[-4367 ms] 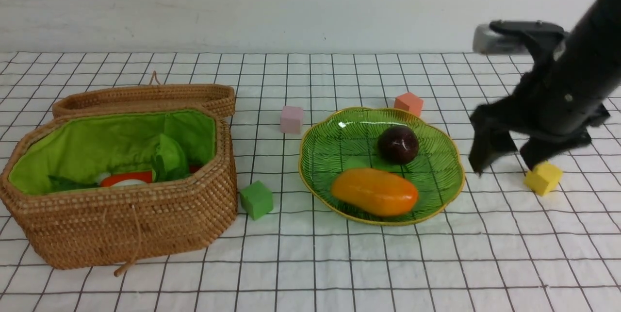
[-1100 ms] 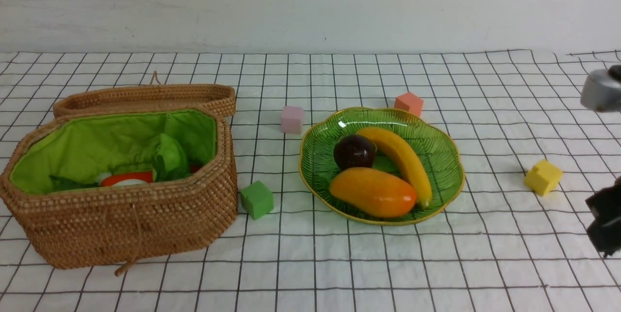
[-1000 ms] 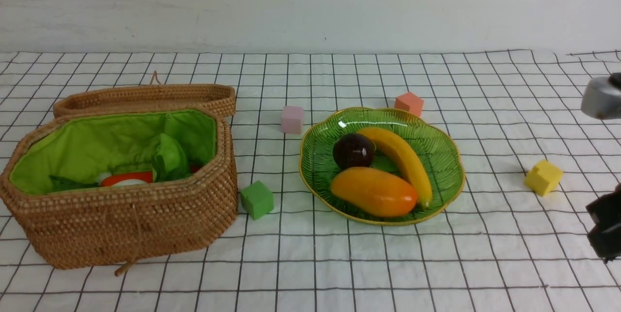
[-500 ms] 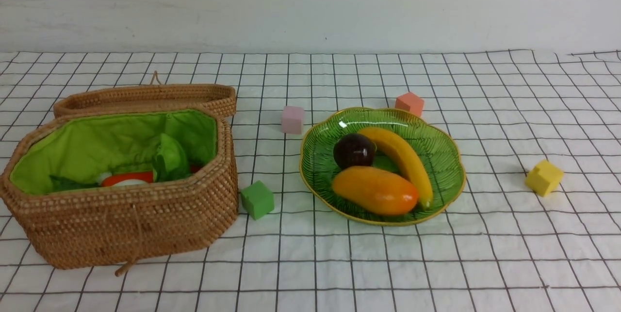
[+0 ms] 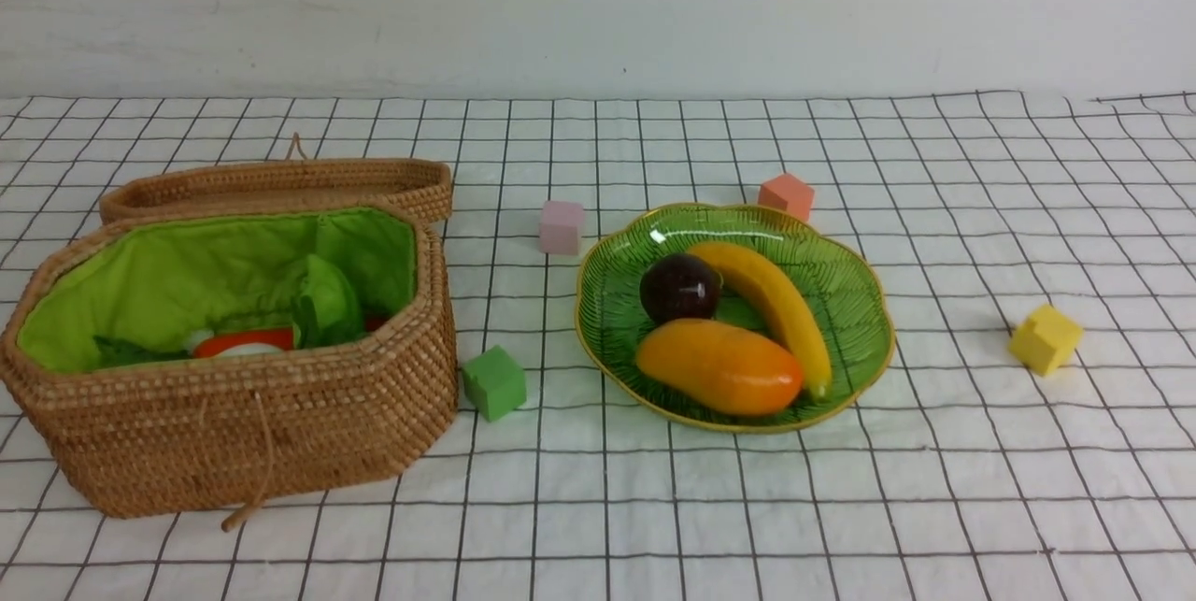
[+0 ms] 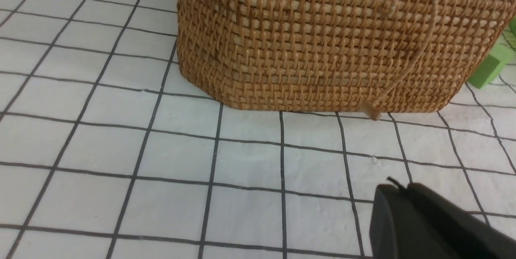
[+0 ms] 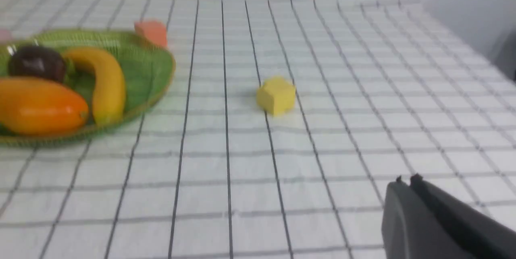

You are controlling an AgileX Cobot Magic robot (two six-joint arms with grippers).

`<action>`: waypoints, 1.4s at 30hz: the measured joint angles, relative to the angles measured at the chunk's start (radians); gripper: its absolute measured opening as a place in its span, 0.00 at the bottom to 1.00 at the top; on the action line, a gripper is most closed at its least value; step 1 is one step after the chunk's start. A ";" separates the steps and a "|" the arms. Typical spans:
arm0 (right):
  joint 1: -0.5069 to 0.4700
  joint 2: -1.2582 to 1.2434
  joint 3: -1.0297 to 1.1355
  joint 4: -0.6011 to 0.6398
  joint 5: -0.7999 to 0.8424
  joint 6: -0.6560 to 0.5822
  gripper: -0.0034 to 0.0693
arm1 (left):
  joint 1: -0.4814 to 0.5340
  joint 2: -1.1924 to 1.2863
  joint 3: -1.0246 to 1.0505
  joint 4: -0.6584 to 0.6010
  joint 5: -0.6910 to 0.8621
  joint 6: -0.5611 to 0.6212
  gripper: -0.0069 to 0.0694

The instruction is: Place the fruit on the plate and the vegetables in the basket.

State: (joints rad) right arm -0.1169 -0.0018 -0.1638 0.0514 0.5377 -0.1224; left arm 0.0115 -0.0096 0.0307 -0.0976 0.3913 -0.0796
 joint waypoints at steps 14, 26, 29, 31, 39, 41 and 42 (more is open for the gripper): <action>-0.015 -0.008 0.175 0.027 -0.137 0.002 0.08 | 0.000 0.000 0.000 -0.001 0.000 0.000 0.12; -0.015 -0.008 0.175 0.027 -0.137 0.003 0.10 | 0.000 0.000 0.000 -0.001 0.000 0.000 0.14; -0.015 -0.008 0.175 0.027 -0.138 0.003 0.10 | 0.000 0.000 0.000 -0.001 0.000 0.000 0.14; -0.015 -0.008 0.176 0.027 -0.141 0.003 0.11 | 0.000 0.000 0.000 -0.001 0.000 0.000 0.15; -0.016 -0.008 0.176 0.027 -0.145 0.003 0.12 | -0.022 0.000 0.000 -0.001 -0.001 0.000 0.16; -0.016 -0.008 0.176 0.027 -0.145 0.003 0.12 | -0.053 0.000 0.000 -0.001 0.000 0.000 0.17; -0.016 -0.008 0.176 0.027 -0.145 0.003 0.12 | -0.062 0.000 0.000 -0.001 0.000 0.000 0.17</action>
State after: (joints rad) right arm -0.1327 -0.0095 0.0121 0.0786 0.3931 -0.1194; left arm -0.0505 -0.0096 0.0307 -0.0990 0.3909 -0.0796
